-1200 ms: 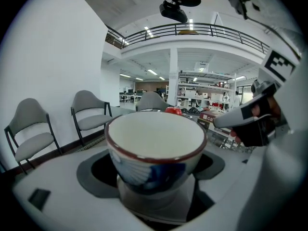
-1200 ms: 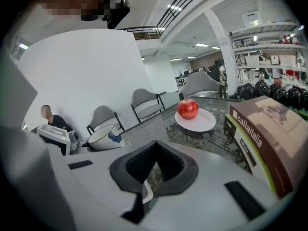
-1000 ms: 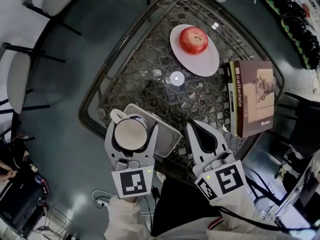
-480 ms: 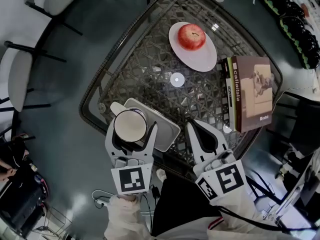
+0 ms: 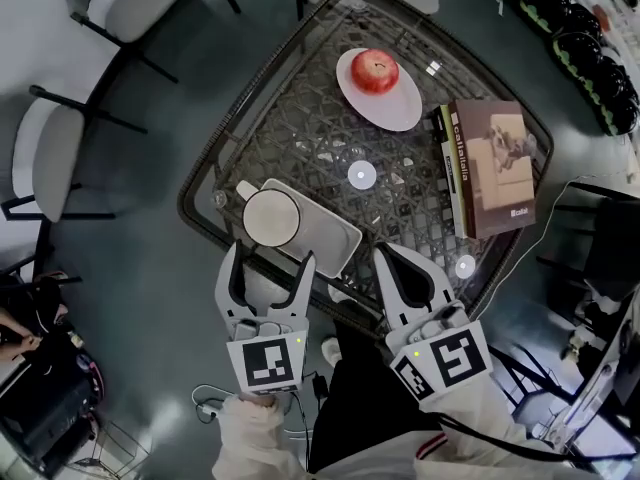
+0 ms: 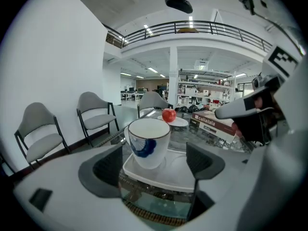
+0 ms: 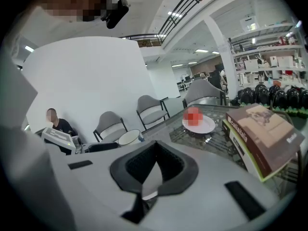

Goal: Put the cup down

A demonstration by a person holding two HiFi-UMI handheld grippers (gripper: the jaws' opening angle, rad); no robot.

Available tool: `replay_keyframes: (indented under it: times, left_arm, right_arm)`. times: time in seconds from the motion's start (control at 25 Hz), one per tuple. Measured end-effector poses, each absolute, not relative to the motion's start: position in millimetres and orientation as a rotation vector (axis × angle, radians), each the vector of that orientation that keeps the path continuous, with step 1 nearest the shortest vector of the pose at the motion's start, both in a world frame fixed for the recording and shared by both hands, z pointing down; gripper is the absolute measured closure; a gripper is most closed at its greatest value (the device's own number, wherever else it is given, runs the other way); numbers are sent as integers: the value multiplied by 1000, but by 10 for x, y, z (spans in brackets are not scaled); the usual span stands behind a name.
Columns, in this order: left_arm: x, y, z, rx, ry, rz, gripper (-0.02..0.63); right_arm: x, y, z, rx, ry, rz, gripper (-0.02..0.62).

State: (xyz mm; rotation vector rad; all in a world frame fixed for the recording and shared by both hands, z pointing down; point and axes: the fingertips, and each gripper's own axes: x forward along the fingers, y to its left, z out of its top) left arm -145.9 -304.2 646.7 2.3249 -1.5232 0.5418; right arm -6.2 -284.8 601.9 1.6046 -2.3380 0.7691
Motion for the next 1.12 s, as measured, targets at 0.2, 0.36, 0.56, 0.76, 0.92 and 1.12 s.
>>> replay_keyframes:
  times: [0.2, 0.36, 0.56, 0.76, 0.92, 1.12]
  left_arm:
    - [-1500, -2734, 6222, 2346, -1504, 549, 187]
    - [-1534, -2416, 5855, 2357, -1485, 571, 187]
    - [-1548, -2065, 5134, 2388, -1490, 490, 189]
    - [-1542, -1611, 4516, 2459, -1514, 417, 189]
    - [-1572, -1148, 4233, 2487, -1505, 407, 190]
    - [-1599, -556, 3843, 2535, -1506, 407, 190]
  right_arm:
    - [-150, -2579, 5737, 1620, -2368, 751, 591]
    - [-220, -2316, 5391, 1627, -2389, 742, 591]
    - [-238, -2022, 4820, 1672, -2419, 689, 591]
    - [-291, -1544, 4323, 1678, -2469, 635, 591]
    - [-392, -1099, 4039, 1655, -2501, 611, 591]
    - [-495, -551, 3765, 1621, -2539, 592, 591]
